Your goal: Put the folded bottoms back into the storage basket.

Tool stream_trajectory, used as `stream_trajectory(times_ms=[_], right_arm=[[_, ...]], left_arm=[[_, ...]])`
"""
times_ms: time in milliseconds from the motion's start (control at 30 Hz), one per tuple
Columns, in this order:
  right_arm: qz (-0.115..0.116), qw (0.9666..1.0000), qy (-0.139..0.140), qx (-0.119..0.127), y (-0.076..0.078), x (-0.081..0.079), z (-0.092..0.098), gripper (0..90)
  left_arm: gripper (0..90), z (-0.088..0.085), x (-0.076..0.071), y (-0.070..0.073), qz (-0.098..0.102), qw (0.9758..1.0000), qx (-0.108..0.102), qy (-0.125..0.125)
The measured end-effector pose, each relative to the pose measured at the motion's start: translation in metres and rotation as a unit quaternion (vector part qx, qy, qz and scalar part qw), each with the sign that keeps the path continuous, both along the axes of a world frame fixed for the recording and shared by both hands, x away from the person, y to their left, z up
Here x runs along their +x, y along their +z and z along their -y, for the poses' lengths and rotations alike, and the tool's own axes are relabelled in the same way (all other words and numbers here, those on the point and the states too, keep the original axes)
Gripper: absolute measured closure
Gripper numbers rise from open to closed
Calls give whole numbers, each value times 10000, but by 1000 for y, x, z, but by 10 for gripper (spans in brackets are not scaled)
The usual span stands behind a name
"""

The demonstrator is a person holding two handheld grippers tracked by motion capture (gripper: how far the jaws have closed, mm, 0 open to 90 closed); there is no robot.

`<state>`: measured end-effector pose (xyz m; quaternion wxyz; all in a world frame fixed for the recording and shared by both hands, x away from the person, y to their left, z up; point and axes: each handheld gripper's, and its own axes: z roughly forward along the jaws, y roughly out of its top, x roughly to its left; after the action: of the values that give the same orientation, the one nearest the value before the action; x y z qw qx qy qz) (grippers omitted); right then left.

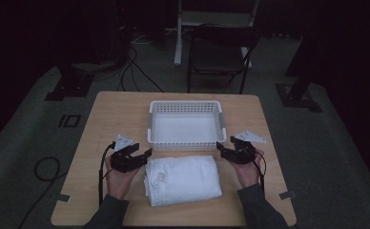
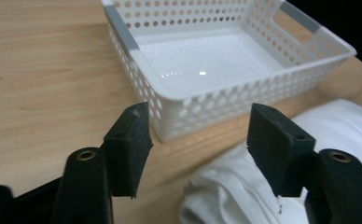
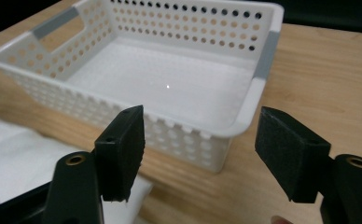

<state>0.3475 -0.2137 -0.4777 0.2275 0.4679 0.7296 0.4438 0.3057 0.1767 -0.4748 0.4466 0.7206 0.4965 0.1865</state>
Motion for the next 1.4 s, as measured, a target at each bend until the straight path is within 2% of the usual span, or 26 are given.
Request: stream_trajectory(times_ms=[67,167,333,400,533,567,733,933,1000,1233,1333,1400], right_arm=[[-34,10000,36,-18,-4,-5,-1,322],[-126,9998,95,-106,-13,-13,-3,314],[-238,9994,194,-158,-23,-25,-4,305],[-265,9993,235,-154,-26,-30,-5,304],[-310,9989,312,-146,-29,-36,-8,302],[-369,9985,389,-79,-31,-40,-10,301],[-433,9976,546,-61,-34,-47,-18,285],[-542,9964,656,-50,-36,-50,-23,222],[-607,9956,715,-79,-38,-51,-24,204],[-677,9939,839,-231,-43,-58,-34,165],[-699,9935,862,-269,-46,-61,-36,167],[-704,9932,871,-321,-47,-61,-36,169]], left_arm=[[357,3,-7,-3,-13,10000,53,48],[323,5,-14,-10,-138,9999,46,69],[282,6,-23,-19,-314,9994,-133,47],[262,7,-25,-20,-305,9995,-81,55],[225,11,-31,-21,-281,9995,-135,-36],[196,12,-32,-21,-284,9995,-140,-69],[167,16,-39,-22,-283,9994,-155,-143],[138,20,-47,-25,-316,9992,-124,-215],[128,21,-49,-26,-366,9986,-226,-305],[91,31,-52,-34,-503,9979,-8,-408],[91,37,-52,-42,-561,9972,289,-400],[97,39,-50,-48,-617,9966,372,-403]])
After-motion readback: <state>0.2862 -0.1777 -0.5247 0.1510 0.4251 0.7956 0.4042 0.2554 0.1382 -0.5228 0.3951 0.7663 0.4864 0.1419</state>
